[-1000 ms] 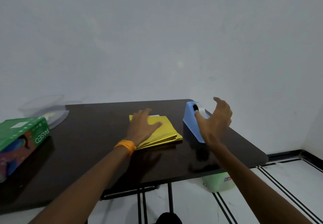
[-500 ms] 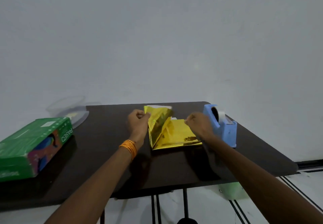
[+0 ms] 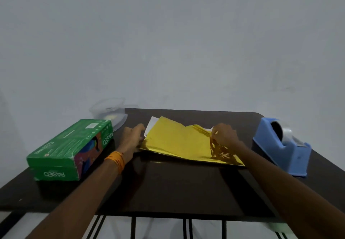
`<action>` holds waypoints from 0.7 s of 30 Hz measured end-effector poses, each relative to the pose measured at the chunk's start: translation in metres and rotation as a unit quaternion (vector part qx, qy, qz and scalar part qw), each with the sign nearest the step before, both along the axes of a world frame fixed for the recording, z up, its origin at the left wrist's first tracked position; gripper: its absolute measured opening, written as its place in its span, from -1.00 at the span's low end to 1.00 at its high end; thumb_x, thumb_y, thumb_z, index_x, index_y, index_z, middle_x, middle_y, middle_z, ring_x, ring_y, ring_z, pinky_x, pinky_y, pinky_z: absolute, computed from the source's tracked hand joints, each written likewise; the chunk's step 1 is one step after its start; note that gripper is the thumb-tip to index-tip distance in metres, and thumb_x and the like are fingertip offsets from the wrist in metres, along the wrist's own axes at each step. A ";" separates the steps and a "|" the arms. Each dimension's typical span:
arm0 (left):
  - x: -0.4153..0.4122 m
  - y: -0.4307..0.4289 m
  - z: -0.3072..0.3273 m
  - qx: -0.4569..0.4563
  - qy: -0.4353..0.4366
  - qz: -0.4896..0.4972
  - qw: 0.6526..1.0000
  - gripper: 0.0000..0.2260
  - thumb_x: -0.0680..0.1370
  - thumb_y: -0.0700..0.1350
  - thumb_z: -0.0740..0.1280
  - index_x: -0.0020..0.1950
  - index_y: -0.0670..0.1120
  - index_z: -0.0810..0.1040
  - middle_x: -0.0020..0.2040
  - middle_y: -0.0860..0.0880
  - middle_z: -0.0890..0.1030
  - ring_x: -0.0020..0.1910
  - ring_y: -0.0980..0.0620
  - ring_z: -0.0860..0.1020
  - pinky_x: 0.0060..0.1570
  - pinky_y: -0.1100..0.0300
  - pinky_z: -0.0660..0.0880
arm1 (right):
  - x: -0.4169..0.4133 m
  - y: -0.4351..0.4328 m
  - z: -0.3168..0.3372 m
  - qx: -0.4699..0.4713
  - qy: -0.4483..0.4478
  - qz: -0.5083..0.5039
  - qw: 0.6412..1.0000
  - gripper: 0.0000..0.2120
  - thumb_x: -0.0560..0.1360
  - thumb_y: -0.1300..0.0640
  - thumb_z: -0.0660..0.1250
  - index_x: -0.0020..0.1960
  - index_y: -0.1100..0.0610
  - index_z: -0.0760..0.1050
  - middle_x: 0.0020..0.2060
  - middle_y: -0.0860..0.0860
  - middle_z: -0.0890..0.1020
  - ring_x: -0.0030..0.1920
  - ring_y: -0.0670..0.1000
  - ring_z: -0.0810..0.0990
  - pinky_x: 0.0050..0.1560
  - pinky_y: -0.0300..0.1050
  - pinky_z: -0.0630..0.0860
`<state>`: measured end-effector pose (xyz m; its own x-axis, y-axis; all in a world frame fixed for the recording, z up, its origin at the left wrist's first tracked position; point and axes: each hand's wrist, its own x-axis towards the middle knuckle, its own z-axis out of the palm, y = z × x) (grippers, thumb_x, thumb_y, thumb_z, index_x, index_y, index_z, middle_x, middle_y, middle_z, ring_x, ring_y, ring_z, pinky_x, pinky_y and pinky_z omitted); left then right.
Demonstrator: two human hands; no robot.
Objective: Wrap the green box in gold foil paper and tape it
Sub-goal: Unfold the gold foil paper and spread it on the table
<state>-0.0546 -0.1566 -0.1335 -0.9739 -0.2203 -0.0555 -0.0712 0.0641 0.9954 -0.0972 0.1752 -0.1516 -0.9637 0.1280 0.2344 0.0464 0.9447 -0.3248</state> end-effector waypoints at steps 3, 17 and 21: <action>-0.016 -0.005 0.003 -0.003 -0.034 -0.027 0.999 -0.83 0.54 -0.05 0.34 -0.05 -0.16 0.51 -0.15 -0.18 0.57 -0.26 -0.08 0.51 -0.28 0.19 0.43 | -0.002 0.001 0.004 -0.015 0.052 0.014 0.998 -0.97 0.47 0.17 0.45 -0.15 0.08 0.66 -0.01 0.00 0.67 0.09 0.08 0.59 0.22 0.10 0.44; -0.051 0.006 -0.008 -0.013 -0.028 -0.007 1.000 -0.80 0.50 -0.44 0.27 -0.20 -0.17 0.54 -0.38 -0.09 0.49 -0.45 0.04 0.44 -0.52 0.28 0.38 | 0.055 0.005 0.088 -0.380 0.026 0.265 0.886 -0.86 0.44 0.42 0.41 -0.18 0.24 0.50 -0.35 0.07 0.64 -0.29 0.00 0.58 -0.19 -0.11 0.44; -0.050 0.004 -0.009 0.030 -0.046 0.036 0.998 -0.74 0.49 -0.37 0.23 -0.38 -0.15 0.40 -0.49 -0.08 0.38 -0.57 0.01 0.34 -0.53 0.25 0.27 | 0.090 0.006 0.115 -0.394 -0.055 0.353 0.847 -0.85 0.31 0.26 0.46 -0.26 0.15 0.48 -0.32 0.19 0.54 -0.25 0.11 0.49 -0.22 -0.08 0.39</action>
<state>-0.1044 -0.1524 -0.1421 -0.9457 -0.2839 -0.1583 -0.1638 -0.0044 0.9865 -0.0076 0.1810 -0.0364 -0.8755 -0.4141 0.2491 -0.3693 0.2408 -0.8976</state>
